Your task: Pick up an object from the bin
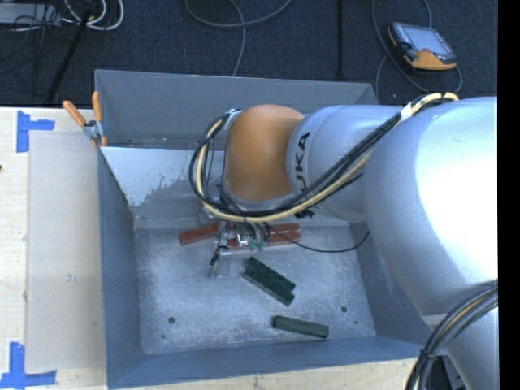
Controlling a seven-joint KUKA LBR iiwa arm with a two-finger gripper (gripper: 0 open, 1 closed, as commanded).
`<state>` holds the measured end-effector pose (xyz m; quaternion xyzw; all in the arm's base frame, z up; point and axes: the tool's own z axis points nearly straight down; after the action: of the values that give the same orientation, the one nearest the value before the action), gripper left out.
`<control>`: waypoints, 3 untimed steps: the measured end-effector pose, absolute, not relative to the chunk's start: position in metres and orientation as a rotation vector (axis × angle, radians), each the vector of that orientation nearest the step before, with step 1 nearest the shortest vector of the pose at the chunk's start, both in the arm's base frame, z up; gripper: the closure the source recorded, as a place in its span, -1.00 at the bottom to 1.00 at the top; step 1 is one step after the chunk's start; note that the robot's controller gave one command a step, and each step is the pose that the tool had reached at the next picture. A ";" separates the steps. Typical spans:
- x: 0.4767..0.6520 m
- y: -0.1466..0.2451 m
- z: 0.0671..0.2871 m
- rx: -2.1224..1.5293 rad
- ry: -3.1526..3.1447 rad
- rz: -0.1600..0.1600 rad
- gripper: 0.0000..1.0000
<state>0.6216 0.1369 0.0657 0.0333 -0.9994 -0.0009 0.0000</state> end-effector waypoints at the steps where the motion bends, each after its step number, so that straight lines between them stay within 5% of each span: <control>1: 0.623 0.137 0.066 0.102 -3.142 -0.003 1.00; 3: 0.625 0.137 0.144 0.094 -3.144 -0.004 1.00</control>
Offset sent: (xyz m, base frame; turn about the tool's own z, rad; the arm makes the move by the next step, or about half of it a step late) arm 0.0000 0.0000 0.0000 0.0000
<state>0.6252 0.1372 0.1444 0.0299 -0.9995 -0.0011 -0.0020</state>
